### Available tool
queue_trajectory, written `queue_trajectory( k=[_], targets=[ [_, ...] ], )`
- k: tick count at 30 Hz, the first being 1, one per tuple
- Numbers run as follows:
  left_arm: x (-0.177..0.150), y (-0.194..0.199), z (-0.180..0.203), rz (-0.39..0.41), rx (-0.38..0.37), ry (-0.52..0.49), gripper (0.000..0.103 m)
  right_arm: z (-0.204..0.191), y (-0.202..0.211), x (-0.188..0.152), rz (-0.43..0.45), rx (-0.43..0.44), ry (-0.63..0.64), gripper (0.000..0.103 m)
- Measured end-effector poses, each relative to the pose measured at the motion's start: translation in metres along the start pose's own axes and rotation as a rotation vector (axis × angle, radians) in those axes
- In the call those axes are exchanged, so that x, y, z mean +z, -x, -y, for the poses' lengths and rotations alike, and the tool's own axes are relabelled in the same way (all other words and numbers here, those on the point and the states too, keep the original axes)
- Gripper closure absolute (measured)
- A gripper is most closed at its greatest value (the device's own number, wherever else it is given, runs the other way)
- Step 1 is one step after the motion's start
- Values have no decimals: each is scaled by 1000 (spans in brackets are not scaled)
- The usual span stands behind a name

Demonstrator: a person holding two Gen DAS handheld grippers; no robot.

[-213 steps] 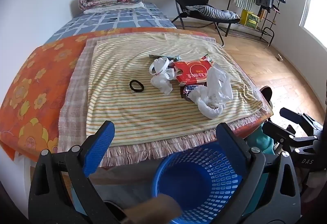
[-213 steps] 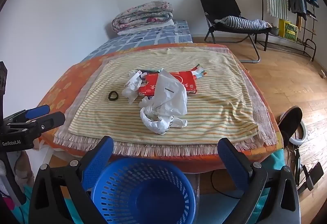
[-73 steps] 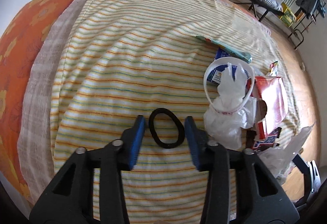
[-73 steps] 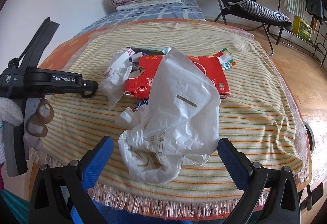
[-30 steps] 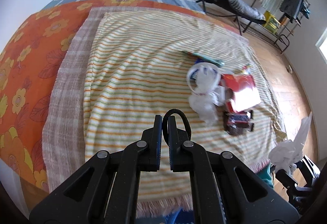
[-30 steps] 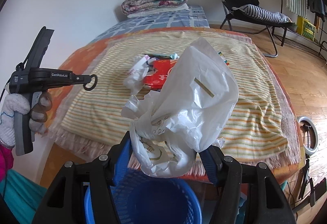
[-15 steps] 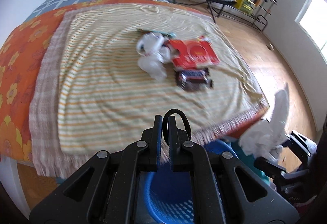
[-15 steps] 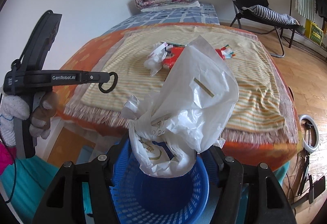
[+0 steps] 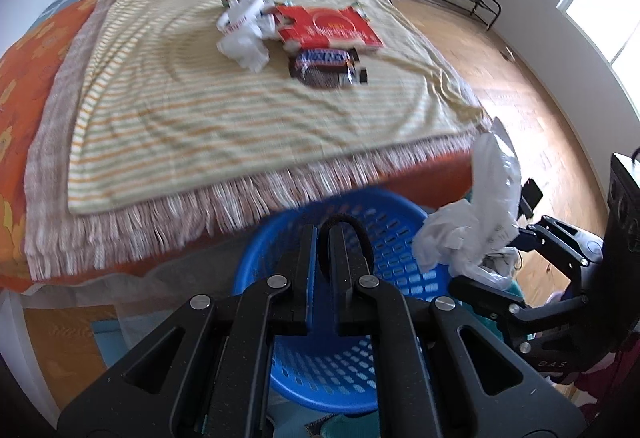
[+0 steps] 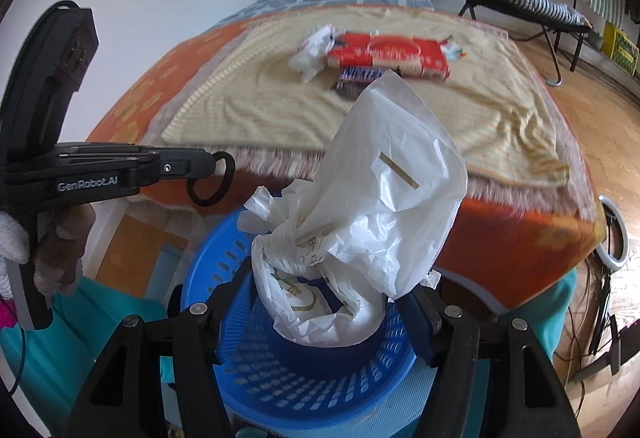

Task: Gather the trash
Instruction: 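Carry the white bag with the right gripper over the blue basket and release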

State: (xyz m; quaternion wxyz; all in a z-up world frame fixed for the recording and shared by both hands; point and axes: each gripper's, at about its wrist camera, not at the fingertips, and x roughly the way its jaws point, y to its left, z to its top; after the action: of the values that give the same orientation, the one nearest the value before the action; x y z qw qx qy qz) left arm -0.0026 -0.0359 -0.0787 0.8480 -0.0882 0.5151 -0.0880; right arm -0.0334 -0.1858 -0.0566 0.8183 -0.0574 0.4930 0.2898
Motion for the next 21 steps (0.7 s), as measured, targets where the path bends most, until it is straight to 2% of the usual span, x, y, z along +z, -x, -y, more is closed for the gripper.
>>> queue_trajectory(
  k=[6, 13, 15, 17, 19, 21],
  targets=[
    [-16, -11, 4, -45, 11, -26, 99, -4, -14, -17, -55, 9, -3, 33],
    [-25, -19, 3, -76, 16, -33, 99, -3, -23, -28, -95, 11, -15, 29],
    [-27, -21, 5, -82, 23, -44, 92, -2, -26, -29, -104, 12, -18, 28],
    [-28, -22, 7, -82, 29, -54, 71, -1, -28, -31, -112, 10, -22, 27],
    [-29, -21, 9, -76, 35, -61, 66, 0, -28, -31, -117, 9, -26, 26],
    [-29, -22, 11, -77, 42, -72, 65, 1, -28, -32, -117, 6, -30, 23]
  ],
)
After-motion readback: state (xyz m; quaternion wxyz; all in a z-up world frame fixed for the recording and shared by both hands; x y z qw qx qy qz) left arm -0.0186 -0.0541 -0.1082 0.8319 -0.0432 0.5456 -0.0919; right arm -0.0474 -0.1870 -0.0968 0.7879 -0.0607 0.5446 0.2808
